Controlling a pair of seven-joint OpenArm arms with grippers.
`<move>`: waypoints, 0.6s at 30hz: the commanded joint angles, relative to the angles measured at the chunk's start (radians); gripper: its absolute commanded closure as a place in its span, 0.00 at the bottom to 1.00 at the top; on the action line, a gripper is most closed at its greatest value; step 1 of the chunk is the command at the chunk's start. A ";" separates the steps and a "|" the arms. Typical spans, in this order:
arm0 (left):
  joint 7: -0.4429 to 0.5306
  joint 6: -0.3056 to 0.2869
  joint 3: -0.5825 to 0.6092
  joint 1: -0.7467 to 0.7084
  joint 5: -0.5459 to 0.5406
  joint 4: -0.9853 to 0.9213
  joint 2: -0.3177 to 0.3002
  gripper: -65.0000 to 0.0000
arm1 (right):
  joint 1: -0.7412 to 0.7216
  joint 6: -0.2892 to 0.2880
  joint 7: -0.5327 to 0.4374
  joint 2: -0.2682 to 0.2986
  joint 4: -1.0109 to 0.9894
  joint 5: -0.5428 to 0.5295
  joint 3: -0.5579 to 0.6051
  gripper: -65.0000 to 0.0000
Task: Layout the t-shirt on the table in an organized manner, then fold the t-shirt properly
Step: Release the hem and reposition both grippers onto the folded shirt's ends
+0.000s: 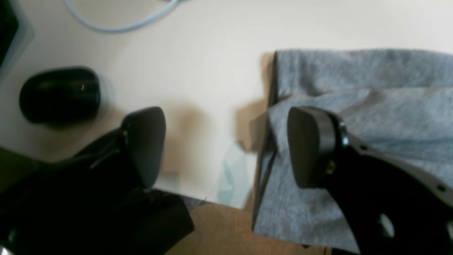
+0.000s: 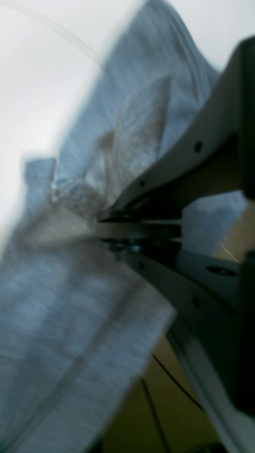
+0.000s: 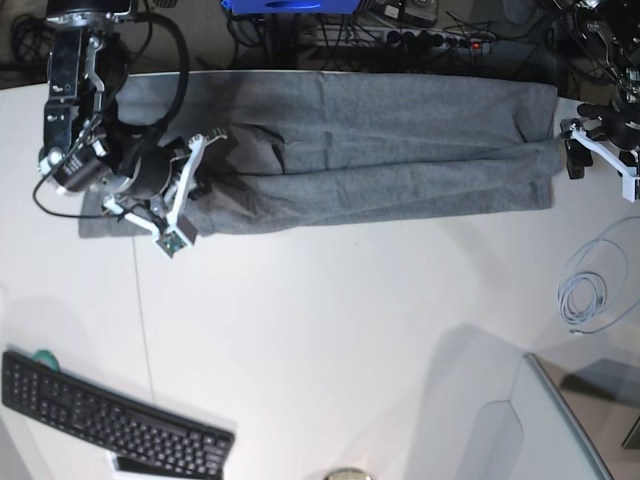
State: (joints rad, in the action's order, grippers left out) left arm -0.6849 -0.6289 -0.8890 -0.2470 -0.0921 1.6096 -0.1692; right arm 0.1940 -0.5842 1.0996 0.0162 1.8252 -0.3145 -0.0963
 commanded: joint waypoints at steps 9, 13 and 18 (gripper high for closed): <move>0.014 0.005 0.000 0.016 -0.007 0.014 -0.017 0.22 | 0.144 -0.003 -0.031 -0.015 0.061 -0.015 -0.003 0.99; 0.014 0.005 0.001 0.024 -0.007 -0.019 -0.039 0.22 | 0.184 -0.003 -0.031 -0.015 0.061 -0.015 -0.003 0.99; 0.014 0.005 0.001 0.024 -0.013 -0.055 -0.060 0.22 | 0.215 -0.003 -0.029 -0.015 0.071 -0.015 -0.003 0.99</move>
State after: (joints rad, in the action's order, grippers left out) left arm -0.6914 -0.6266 -0.8829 -0.2276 -0.0914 1.5394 -0.2108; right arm 0.4122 -0.5842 1.0828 -0.0002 1.8721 -0.3141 -0.0963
